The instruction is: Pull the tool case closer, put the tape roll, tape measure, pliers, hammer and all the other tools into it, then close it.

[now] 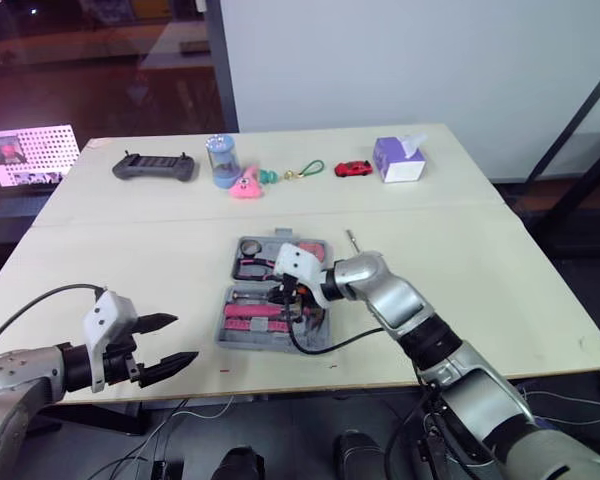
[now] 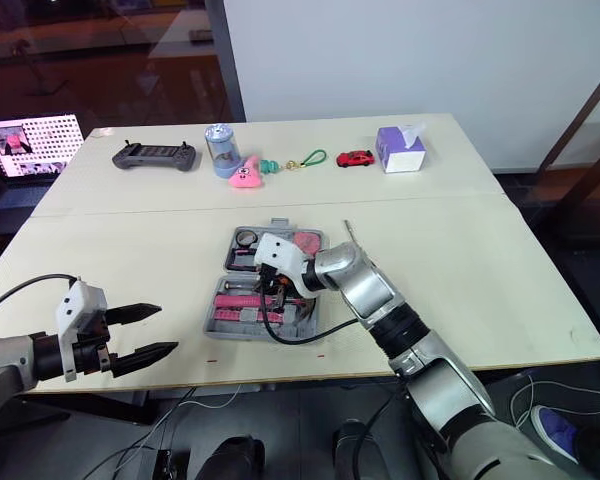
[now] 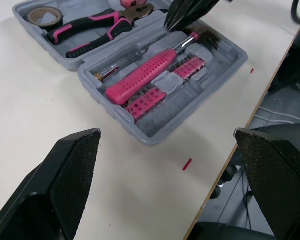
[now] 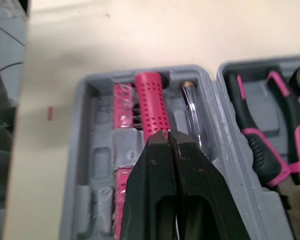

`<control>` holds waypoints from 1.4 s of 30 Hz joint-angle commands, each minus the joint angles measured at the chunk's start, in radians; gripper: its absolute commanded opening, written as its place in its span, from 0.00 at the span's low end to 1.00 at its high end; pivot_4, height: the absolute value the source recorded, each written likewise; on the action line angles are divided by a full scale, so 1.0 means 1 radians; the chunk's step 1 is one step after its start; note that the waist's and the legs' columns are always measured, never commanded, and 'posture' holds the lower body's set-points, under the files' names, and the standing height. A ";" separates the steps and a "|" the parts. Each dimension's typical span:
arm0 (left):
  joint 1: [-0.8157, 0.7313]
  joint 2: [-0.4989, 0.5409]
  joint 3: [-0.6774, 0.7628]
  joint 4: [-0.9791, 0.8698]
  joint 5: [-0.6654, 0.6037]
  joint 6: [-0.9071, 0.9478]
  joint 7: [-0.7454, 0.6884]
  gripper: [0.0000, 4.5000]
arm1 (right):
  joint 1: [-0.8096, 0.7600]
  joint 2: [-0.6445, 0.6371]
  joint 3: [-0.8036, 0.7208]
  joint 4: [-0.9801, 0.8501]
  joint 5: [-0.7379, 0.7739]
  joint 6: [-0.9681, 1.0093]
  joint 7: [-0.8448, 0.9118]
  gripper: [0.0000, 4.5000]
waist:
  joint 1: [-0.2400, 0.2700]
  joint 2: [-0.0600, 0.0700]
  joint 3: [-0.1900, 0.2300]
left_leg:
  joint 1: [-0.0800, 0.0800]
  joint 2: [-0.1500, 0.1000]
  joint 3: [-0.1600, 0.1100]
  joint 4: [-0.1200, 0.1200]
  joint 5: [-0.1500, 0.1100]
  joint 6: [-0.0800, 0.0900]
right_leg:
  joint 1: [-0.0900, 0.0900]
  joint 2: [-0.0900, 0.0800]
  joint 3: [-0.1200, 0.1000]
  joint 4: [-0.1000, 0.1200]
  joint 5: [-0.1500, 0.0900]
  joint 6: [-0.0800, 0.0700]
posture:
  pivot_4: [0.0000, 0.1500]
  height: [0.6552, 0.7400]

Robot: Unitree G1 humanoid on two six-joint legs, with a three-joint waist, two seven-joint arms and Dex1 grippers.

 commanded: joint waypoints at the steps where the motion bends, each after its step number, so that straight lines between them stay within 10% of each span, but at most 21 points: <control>1: -0.010 0.007 0.003 -0.010 -0.004 -0.004 -0.001 1.00 | -0.011 0.028 0.012 0.053 -0.022 -0.010 -0.019 0.01 | 0.000 0.000 0.000 | 0.000 0.000 0.000 0.000 0.000 0.000 | 0.000 0.000 0.000 0.000 0.000 0.000 | 1.00 1.00; 23: -0.026 0.024 -0.003 0.012 0.016 -0.008 -0.018 1.00 | 0.051 0.099 0.068 0.377 -0.103 0.068 -0.006 0.01 | -0.002 0.000 -0.017 | 0.021 0.000 0.000 -0.004 -0.001 0.003 | 0.020 0.001 0.000 -0.003 -0.001 -0.001 | 1.00 1.00; 33: -0.039 -0.003 0.007 0.037 0.006 -0.014 -0.003 1.00 | 0.031 0.095 -0.143 0.245 0.017 -0.209 -0.015 0.01 | -0.002 0.000 -0.021 | 0.019 0.001 0.000 -0.006 -0.002 0.003 | 0.017 0.001 0.000 -0.004 -0.001 -0.001 | 1.00 1.00; 42: -0.074 -0.119 0.096 0.243 0.059 -0.183 0.109 1.00 | 0.185 -0.161 -0.411 0.010 0.144 -0.268 -0.027 0.83 | 0.013 0.001 -0.018 | 0.014 0.000 0.000 -0.004 -0.002 0.003 | 0.014 0.000 0.000 -0.005 -0.001 -0.001 | 1.00 1.00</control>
